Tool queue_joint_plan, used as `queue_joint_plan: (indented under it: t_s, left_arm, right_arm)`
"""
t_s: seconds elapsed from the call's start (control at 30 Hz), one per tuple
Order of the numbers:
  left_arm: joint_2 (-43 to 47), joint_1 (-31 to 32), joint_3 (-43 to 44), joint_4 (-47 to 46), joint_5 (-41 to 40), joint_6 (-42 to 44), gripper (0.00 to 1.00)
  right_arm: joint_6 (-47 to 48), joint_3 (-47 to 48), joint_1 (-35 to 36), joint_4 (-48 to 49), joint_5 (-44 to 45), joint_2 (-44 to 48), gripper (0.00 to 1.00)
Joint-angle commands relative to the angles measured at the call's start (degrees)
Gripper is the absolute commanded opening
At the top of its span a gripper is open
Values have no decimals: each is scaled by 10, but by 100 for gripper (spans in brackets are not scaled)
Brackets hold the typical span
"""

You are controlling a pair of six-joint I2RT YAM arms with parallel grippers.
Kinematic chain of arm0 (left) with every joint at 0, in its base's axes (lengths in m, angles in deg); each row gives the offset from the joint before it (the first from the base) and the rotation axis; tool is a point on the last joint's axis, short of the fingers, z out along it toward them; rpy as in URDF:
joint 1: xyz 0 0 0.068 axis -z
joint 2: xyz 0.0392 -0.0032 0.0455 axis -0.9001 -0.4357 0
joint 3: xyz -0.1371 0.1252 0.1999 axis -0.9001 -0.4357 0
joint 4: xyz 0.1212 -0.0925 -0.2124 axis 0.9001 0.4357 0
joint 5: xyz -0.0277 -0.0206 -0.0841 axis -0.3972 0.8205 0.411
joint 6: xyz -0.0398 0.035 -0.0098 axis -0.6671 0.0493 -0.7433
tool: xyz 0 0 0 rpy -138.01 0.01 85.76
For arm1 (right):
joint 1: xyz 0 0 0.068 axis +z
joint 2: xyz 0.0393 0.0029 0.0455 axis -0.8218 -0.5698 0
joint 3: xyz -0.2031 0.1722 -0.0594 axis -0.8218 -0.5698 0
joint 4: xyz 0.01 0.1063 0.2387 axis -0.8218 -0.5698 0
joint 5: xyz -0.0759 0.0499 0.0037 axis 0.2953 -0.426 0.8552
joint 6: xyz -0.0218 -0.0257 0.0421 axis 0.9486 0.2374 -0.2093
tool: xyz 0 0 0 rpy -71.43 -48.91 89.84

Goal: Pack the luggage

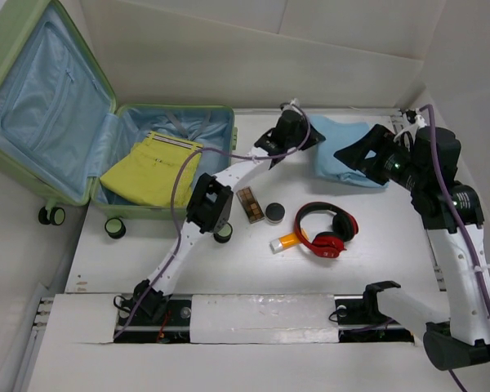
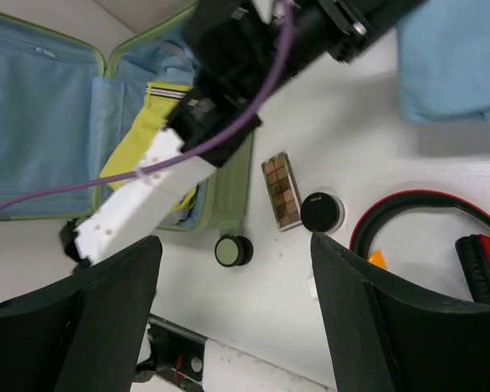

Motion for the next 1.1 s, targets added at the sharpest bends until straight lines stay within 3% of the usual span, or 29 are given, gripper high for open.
queue_joint_plan:
  t_s: [0.0,0.23,0.5,0.9,1.07]
  left_arm:
    - [159,-33,24,-101,8,30,0]
    - [265,-134,7,-83,69,76,0]
    - [310,-342,-63,-77,200,60,0]
    - [503,-514,-596,-280,238,-12,0]
    - [573,-551,-717,-261,219,-2,0]
  right_arm:
    - [2,-5,5,22,-8,17,79]
    - [7,-35,-7,23,0,29,79]
    - [-3,-42,-12,56,-37,24,79]
    - [-20,-38,-12,87,-62,7,79]
    - [-25,-52,-1,105,-67,-3,79]
